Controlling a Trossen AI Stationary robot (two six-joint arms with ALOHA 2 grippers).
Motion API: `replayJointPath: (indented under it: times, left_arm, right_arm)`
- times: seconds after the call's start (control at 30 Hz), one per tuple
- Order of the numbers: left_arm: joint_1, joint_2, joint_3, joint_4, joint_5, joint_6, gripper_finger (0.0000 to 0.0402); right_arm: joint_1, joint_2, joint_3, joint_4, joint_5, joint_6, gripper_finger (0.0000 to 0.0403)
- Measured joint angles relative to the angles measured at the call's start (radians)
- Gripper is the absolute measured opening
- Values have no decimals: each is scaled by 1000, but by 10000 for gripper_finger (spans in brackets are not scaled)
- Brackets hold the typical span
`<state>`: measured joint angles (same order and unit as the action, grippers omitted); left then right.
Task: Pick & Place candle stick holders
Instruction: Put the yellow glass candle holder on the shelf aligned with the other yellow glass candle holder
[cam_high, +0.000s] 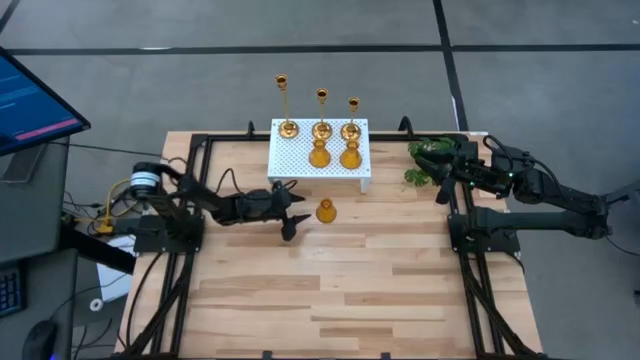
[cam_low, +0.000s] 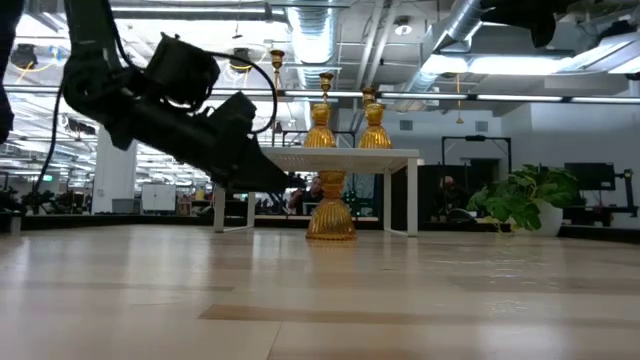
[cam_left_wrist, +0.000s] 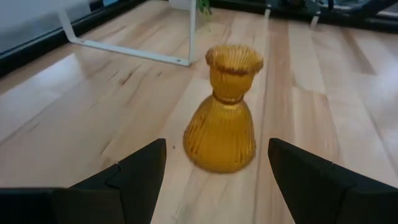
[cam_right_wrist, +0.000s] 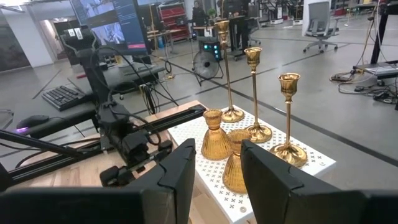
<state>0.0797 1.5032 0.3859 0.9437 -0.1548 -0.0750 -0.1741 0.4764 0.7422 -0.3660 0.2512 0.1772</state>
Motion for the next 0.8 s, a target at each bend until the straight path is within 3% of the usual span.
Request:
replayJointPath:
  times: [0.33,0.8]
  left_arm:
    - [0,98,5,181,13,55,283]
    - [58,248,127,216,95,100,283]
  right_arm:
    - [0,0,0,0,0,0,120]
    - [0,0,0,0,-36,7,120]
